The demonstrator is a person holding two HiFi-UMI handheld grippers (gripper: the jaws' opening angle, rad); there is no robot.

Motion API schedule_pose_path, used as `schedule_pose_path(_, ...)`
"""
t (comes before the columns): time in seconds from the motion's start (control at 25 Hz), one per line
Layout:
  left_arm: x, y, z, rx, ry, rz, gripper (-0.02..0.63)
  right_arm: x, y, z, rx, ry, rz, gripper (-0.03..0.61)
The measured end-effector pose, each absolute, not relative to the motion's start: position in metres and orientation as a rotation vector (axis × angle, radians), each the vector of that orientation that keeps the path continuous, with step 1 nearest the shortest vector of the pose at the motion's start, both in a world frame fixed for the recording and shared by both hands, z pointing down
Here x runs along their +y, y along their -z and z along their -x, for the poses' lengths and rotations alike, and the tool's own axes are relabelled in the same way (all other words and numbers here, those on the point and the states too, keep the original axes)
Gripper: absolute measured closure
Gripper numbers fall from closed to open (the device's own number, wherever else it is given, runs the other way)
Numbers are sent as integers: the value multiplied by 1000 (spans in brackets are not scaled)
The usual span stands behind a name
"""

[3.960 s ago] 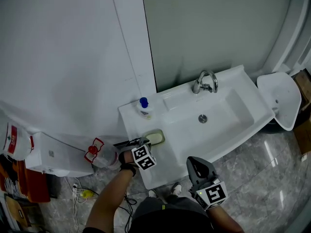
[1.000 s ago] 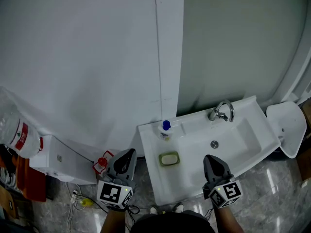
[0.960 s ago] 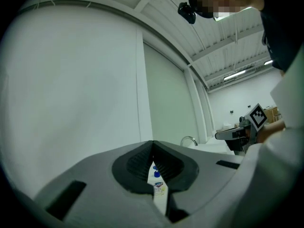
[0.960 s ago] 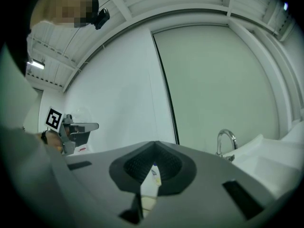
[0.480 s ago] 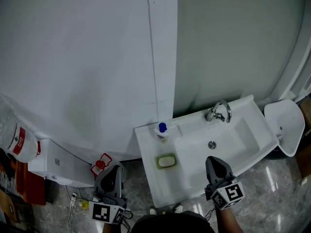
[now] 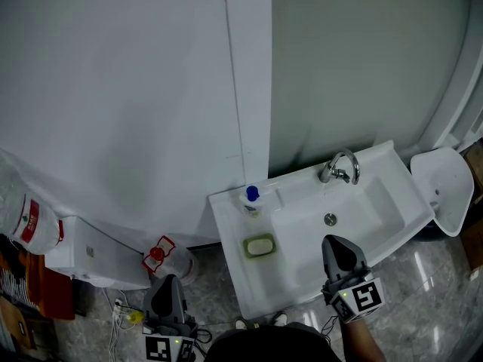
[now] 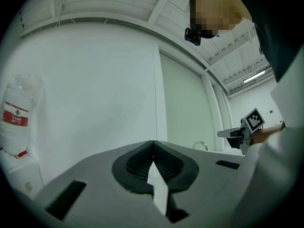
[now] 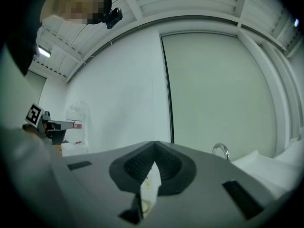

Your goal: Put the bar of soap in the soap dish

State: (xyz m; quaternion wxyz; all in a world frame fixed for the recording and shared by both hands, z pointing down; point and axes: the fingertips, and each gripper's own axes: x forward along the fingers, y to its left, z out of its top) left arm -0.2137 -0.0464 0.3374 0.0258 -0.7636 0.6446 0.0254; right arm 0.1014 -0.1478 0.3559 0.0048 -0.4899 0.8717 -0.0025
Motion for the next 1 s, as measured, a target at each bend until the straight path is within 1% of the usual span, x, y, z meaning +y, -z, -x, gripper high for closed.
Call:
schedule_pose_path(0.24,-46,-334,213,1951,-77,2369,595,-145,-349,-95,2739,-46,1535,568)
schedule_pose_path(0.44,-44,-332,213,1923,-72,2373,595,-139,-347,-92,2744,-5,1570,568)
schedule_pose_path(1.0,-38,-338,218,1863,-112,2417,595,-112,-355,-79,2756,-15,1614,568)
